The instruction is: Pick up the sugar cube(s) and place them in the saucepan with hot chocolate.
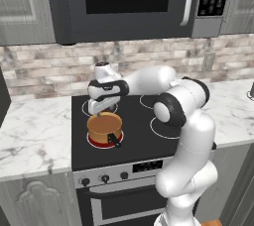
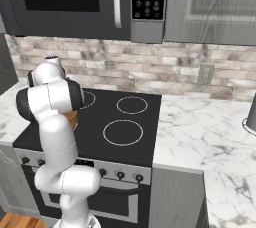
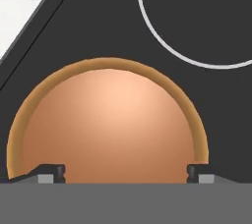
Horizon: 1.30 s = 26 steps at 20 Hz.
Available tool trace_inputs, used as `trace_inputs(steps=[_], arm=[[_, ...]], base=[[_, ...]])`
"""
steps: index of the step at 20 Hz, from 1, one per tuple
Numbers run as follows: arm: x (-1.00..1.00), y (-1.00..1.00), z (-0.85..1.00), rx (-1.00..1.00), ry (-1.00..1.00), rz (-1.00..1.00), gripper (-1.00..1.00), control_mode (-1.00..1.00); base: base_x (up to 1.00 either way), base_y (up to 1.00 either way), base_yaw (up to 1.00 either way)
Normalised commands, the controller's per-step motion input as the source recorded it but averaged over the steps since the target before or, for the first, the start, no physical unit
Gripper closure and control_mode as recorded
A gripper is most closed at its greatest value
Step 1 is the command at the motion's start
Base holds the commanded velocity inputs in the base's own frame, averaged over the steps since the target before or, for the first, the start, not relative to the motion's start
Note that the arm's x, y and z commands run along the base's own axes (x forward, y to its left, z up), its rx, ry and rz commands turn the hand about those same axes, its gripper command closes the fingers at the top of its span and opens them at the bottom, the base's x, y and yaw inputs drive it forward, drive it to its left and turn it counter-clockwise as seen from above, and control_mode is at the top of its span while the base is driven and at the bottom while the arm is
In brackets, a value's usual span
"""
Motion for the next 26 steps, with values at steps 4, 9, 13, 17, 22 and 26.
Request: trace_inputs(steps=[4,9,13,17,22,26], arm=[[0.0,0.0,0.22,0.02,-0.04,0.0,-1.0,-1.0],[0.0,0.0,0.23,0.02,-0.07,0.0,-1.0,-1.0],[-0.01,0.0,0.29,0.02,-0.11,0.0,-1.0,-1.0],[-0.09,0.0,0.36,0.03,-0.15,0.0,-1.0,-1.0],[-0.34,0.0,0.19,0.06,-0.12,0.0,-1.0,-1.0],[-0.37,0.0,0.03,0.06,-0.06,0.0,-1.0,-1.0]], base=[[0.0,0.0,0.0],[0.0,0.0,0.0],[0.0,0.0,0.0],[0.0,0.0,0.0],[0.0,0.0,0.0],[0.0,0.0,0.0]])
